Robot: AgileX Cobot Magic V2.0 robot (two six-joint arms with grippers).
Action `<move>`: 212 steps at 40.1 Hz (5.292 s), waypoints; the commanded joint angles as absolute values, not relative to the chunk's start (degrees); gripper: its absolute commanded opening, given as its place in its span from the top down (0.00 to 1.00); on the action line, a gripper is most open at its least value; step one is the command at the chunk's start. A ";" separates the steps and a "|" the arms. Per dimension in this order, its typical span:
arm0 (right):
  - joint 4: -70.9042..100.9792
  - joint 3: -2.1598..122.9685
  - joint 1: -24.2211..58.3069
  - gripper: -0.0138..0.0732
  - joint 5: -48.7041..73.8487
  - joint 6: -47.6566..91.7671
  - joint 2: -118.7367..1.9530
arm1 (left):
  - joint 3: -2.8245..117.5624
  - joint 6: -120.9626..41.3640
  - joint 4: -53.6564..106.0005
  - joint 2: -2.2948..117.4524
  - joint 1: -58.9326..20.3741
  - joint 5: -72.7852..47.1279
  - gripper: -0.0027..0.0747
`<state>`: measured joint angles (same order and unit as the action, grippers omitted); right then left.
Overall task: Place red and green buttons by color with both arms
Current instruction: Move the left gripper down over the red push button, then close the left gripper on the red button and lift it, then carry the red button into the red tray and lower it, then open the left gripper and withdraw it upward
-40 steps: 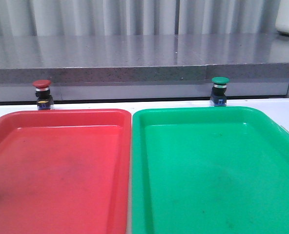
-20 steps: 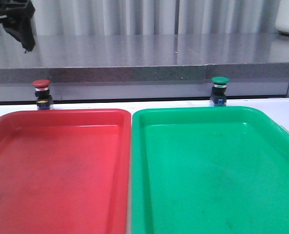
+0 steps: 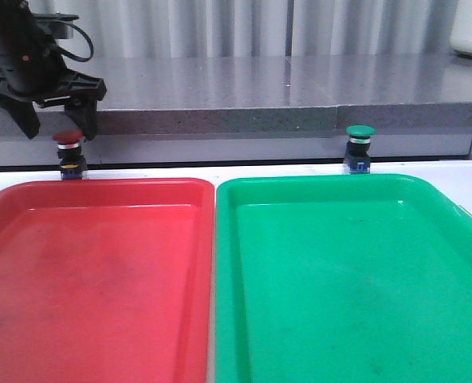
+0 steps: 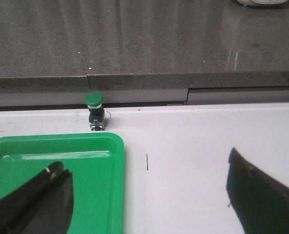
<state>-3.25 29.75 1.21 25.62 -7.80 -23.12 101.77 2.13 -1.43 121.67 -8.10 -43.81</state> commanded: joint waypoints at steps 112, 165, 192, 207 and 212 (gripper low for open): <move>-3.45 31.76 0.89 0.09 21.31 -7.29 -23.94 | 58.34 3.52 2.96 75.52 -15.82 -37.76 0.72; -3.45 31.76 0.89 0.09 21.31 -7.29 -23.94 | 22.44 3.52 3.65 4.19 -1.17 -23.16 0.99; -3.89 36.56 0.89 0.09 9.64 -7.29 -43.24 | 22.44 3.52 3.65 4.19 -1.17 -23.07 0.99; -3.89 57.27 2.75 0.09 10.27 -7.29 -77.20 | 22.44 3.52 3.65 4.19 -1.17 -23.07 0.99; -3.89 64.08 6.01 0.09 13.40 -7.34 -86.35 | 22.44 3.52 3.65 4.19 -1.17 -23.07 0.99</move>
<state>-3.36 58.30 4.00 14.93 -7.80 -83.08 20.96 3.00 3.14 3.57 -1.20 -28.03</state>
